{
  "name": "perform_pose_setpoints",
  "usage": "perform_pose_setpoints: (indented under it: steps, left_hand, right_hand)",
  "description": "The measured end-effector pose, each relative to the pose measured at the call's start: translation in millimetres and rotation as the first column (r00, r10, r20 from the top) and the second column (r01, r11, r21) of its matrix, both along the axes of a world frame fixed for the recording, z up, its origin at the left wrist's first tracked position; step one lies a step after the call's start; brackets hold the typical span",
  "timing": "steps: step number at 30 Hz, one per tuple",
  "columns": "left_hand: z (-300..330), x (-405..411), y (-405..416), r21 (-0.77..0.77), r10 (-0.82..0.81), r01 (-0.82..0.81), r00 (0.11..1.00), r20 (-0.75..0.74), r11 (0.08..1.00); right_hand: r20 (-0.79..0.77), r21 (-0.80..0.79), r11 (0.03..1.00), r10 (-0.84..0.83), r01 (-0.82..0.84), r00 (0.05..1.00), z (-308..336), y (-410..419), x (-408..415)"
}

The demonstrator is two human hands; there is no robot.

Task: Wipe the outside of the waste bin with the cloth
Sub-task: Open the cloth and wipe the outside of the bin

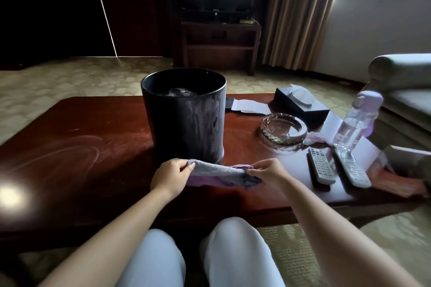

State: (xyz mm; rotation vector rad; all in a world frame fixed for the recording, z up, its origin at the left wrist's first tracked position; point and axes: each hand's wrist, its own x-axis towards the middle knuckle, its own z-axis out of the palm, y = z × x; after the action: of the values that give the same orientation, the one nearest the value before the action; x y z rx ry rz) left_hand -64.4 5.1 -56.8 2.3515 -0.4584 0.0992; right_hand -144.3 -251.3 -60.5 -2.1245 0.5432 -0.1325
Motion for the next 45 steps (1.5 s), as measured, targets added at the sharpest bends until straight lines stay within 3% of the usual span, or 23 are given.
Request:
perform_pose_setpoints:
  steps: [3,5,7,11,15,18,21,23,26,31,34,41,45]
  left_hand:
    - [4.0,1.3,0.3,-0.104,-0.007,-0.003,0.996,-0.093,0.995]
    - [6.0,3.2,-1.6,-0.209,0.001,-0.045,0.978,-0.207,0.977]
    - [6.9,5.2,-2.8,-0.303,-0.002,-0.084,0.962,-0.274,0.949]
    - [8.3,7.8,0.0,-0.406,-0.019,-0.106,0.956,-0.291,0.908]
    - [5.4,9.6,3.4,-0.406,-0.050,-0.083,0.950,-0.307,0.910]
    - [3.5,8.0,3.8,-0.336,-0.069,-0.044,0.946,-0.318,0.941]
    - [1.6,11.3,5.1,-0.219,-0.076,0.031,0.977,-0.201,0.975]
    - [4.4,13.5,5.9,-0.208,-0.062,0.021,0.979,-0.192,0.978]
    - [10.0,15.8,4.8,-0.362,-0.083,-0.031,0.952,-0.295,0.932]
    - [24.5,9.6,2.5,-0.476,-0.161,-0.051,0.905,-0.394,0.878]
    - [27.3,13.3,3.5,-0.447,-0.151,-0.032,0.917,-0.369,0.894]
    - [9.9,21.9,11.4,-0.245,-0.153,0.095,0.960,-0.233,0.965]
    - [1.1,22.1,18.2,-0.010,-0.208,0.208,0.978,-0.023,0.978]
  right_hand:
    - [0.041,0.015,1.000,-0.010,0.009,0.999,4.5,2.2,2.5]
    - [0.053,-0.150,0.986,0.085,-0.076,0.995,4.1,3.0,5.0]
    - [0.003,-0.297,0.937,0.194,-0.184,0.981,5.0,7.2,4.3]
    - [-0.155,-0.351,0.865,0.325,-0.359,0.933,10.8,12.3,0.9]
    - [-0.325,-0.457,0.725,0.403,-0.515,0.856,11.3,12.3,0.1]
    - [-0.317,-0.606,0.672,0.287,-0.426,0.904,8.5,9.8,2.9]
    - [-0.142,-0.685,0.696,0.161,-0.214,0.977,10.7,11.5,2.5]
    - [0.004,-0.549,0.832,0.097,-0.079,0.995,18.4,16.7,1.9]
    - [0.069,-0.173,0.985,-0.015,0.027,0.998,27.3,17.8,6.4]
    - [0.140,0.105,0.989,-0.114,0.100,0.984,37.1,14.1,7.6]
    - [0.142,0.117,0.988,-0.112,0.096,0.983,38.0,12.7,9.8]
    - [0.081,-0.322,0.947,0.033,-0.005,0.996,18.0,7.2,13.6]
    - [0.082,-0.572,0.818,0.134,-0.063,0.988,5.2,4.7,10.3]
